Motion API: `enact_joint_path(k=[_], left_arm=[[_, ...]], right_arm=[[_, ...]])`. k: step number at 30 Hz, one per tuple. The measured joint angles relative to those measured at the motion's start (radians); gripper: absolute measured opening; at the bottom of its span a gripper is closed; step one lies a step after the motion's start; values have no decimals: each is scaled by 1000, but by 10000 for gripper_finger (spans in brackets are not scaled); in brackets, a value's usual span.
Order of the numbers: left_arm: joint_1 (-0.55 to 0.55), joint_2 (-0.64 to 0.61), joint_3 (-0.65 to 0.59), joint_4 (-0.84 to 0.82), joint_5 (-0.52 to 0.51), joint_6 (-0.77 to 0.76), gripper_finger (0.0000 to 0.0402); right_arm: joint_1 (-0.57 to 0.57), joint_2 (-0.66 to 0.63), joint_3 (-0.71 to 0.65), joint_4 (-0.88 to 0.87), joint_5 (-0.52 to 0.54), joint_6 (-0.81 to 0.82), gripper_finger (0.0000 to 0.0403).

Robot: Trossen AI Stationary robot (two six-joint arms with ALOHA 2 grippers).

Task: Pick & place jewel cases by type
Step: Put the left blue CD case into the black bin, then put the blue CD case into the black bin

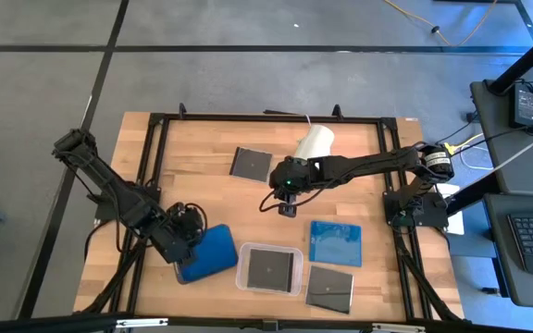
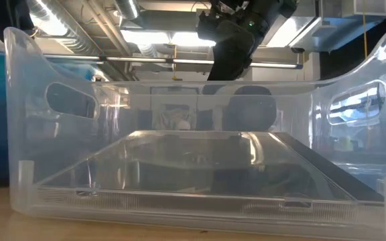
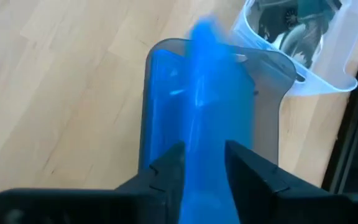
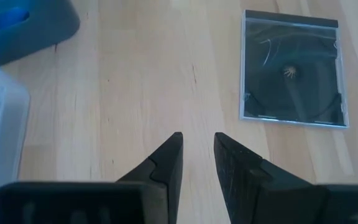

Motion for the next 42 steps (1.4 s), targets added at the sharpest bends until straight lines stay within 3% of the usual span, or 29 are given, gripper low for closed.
enact_joint_path(k=[7,9,14,19,23,26,32,38,42], left_arm=[[19,-18,4,-3,122,104,175],[38,-36,9,-2,57,133,181],[126,-73,10,3,-230,244,184],[277,-68,7,51,-254,425,185],[409,-30,-1,209,-210,666,185],[486,10,-1,325,-122,875,185],[608,86,-1,474,23,1125,185],[738,126,-65,740,327,1234,185],[797,127,-218,1053,390,1237,185]], right_arm=[[0,0,0,-7,1,-40,96],[0,-1,0,-11,0,-41,96],[12,-24,2,-114,1,26,96],[63,-27,2,-244,0,99,96],[104,-29,-5,-339,-1,169,96],[130,-59,-42,-346,-9,220,96],[183,-197,-230,-253,-25,294,96],[222,-289,-442,-16,-25,247,96],[251,-288,-532,73,-26,184,96]])
